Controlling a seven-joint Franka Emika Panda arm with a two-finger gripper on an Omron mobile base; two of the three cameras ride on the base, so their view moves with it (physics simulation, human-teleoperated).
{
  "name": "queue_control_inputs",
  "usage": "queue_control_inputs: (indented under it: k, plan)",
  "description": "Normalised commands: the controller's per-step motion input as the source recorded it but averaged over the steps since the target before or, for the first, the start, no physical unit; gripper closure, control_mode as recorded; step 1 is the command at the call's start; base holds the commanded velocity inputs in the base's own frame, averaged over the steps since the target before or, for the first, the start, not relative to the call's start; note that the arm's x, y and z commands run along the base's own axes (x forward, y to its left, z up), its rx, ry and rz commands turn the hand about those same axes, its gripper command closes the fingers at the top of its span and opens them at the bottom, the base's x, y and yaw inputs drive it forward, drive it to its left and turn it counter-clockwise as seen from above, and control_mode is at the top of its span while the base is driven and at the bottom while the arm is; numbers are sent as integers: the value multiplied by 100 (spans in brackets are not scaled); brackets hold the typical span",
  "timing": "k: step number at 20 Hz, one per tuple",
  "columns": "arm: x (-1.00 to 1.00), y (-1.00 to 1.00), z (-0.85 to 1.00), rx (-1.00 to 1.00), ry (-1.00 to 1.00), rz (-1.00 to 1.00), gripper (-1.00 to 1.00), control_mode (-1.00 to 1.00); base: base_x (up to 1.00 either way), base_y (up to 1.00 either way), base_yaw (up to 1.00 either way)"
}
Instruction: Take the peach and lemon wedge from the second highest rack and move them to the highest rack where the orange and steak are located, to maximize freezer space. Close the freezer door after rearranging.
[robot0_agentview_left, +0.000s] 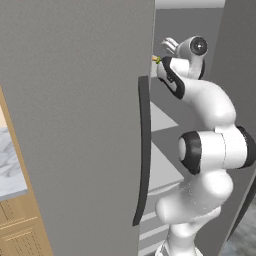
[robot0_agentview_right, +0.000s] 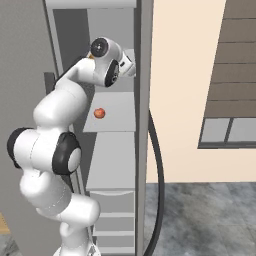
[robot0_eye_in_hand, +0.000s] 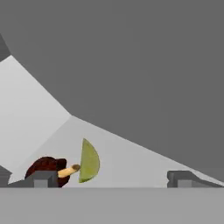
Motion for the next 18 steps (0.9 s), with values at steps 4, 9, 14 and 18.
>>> queue_control_inputs:
  k: [4,9,14,18]
  plan:
    - [-96,0,0,1,0,0,-100,-100,0,0,0]
    - [-99,0,-4,5,-1,0,-100,-100,0,0,0]
    - [-78,1,-22,13,0,0,-100,-100,0,0,0]
    - [-37,29,-40,10,22,0,-100,-100,0,0,0]
